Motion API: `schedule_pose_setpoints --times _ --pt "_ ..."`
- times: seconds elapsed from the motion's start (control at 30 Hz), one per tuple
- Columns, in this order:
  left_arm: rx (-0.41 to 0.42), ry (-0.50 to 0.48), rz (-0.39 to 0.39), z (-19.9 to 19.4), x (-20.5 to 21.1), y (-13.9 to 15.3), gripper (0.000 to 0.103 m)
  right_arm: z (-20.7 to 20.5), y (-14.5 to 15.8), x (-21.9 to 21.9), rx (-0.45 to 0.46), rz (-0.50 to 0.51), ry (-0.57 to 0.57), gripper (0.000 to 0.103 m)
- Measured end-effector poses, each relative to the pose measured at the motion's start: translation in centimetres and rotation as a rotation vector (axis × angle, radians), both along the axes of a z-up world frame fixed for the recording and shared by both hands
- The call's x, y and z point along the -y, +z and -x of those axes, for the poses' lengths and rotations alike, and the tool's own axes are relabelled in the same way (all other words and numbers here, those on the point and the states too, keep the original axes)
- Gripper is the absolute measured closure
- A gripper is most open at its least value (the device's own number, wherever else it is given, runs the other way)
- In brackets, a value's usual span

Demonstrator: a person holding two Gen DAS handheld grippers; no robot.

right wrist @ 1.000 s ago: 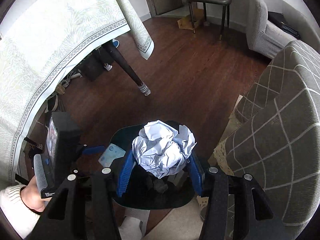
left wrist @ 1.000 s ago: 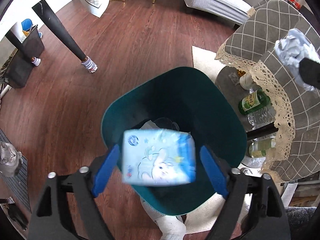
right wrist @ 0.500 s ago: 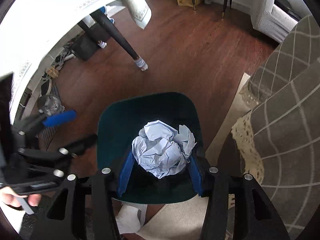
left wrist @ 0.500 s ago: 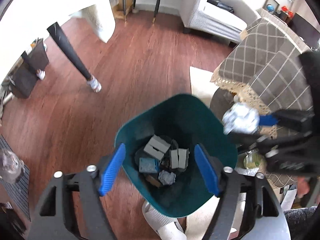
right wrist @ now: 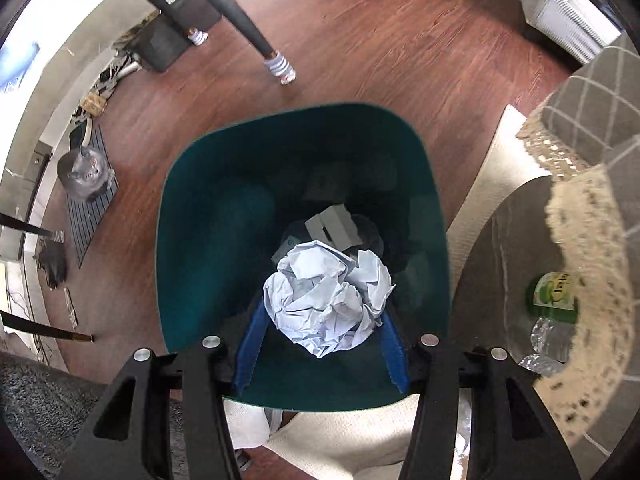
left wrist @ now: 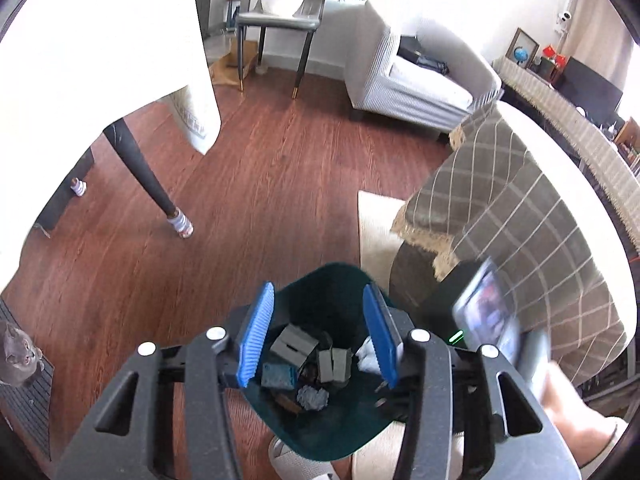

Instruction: Collect trash

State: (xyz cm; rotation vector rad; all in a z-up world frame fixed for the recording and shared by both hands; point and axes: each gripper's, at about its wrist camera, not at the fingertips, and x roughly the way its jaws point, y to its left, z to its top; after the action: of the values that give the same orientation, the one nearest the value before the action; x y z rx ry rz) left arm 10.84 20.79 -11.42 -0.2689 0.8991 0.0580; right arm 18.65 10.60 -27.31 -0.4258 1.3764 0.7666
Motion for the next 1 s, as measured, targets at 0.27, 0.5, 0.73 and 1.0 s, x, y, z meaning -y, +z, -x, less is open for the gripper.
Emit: schedule_pose_setpoints --times 0.27,0.5,0.73,1.0 --pt "0.028 0.002 -0.008 -1.7 0.5 1.6 0.054 -0.7 -2.1 -0.7 -0.063 0.042 0.054 0.031" --pt "0.057 -0.017 -0.018 -2.9 1.3 3.3 0.054 -0.9 -1.1 -0.6 -0.045 0.011 0.067 0.031" --pt "0.102 -0.037 -0.046 -3.5 2.1 6.1 0.052 -1.2 2.1 -0.9 0.002 -0.042 0.091 0.043" --pt "0.201 -0.020 -0.040 -2.9 2.3 10.5 0.045 -1.4 9.9 0.0 0.141 -0.189 0.081 0.051"
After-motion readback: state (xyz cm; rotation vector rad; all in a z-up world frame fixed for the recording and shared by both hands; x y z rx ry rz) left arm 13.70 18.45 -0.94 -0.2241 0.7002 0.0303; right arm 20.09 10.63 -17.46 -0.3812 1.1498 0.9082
